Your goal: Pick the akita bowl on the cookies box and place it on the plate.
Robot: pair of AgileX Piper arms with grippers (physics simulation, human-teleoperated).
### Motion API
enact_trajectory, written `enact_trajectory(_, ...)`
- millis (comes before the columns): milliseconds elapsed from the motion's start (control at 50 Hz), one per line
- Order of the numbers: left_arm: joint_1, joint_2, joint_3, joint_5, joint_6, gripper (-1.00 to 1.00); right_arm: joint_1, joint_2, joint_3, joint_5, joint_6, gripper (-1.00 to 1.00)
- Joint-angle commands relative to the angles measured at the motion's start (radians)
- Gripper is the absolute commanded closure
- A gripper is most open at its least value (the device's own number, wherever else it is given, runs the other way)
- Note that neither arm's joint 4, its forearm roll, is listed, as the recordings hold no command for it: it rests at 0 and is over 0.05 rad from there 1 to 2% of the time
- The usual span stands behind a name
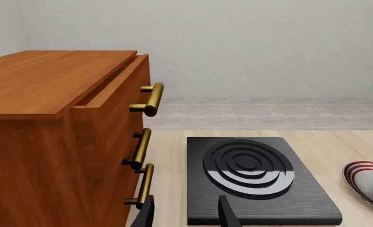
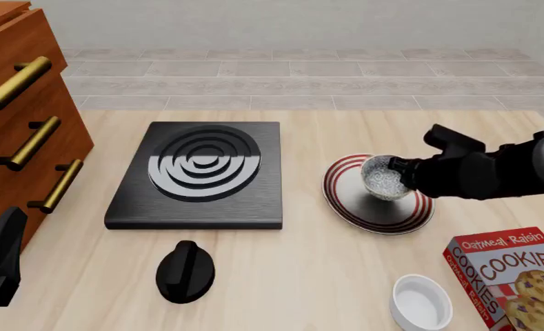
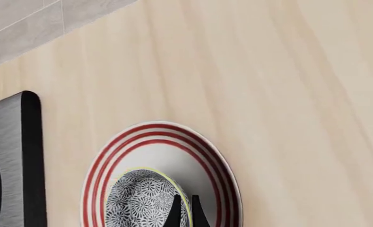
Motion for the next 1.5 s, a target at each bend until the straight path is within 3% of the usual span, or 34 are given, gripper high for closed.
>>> enact_trajectory(20,0.000,0.000,0.000,0.000,0.000,-1.00,-0.002,0.015,-0.003,-0.010,0.004,1.00)
enact_trajectory(1140,0.000,0.000,0.000,0.000,0.000,-1.00,0.014,0.049,0.009,-0.037,0.026,1.00)
enact_trajectory(1160,0.000,0.000,0.000,0.000,0.000,-1.00,0.013,0.045,0.008,-0.034,0.023,-1.00)
enact_trajectory(1500,0.000,0.000,0.000,0.000,0.000,-1.00,0.005,-0.005,0.012,-0.008,0.019,-1.00)
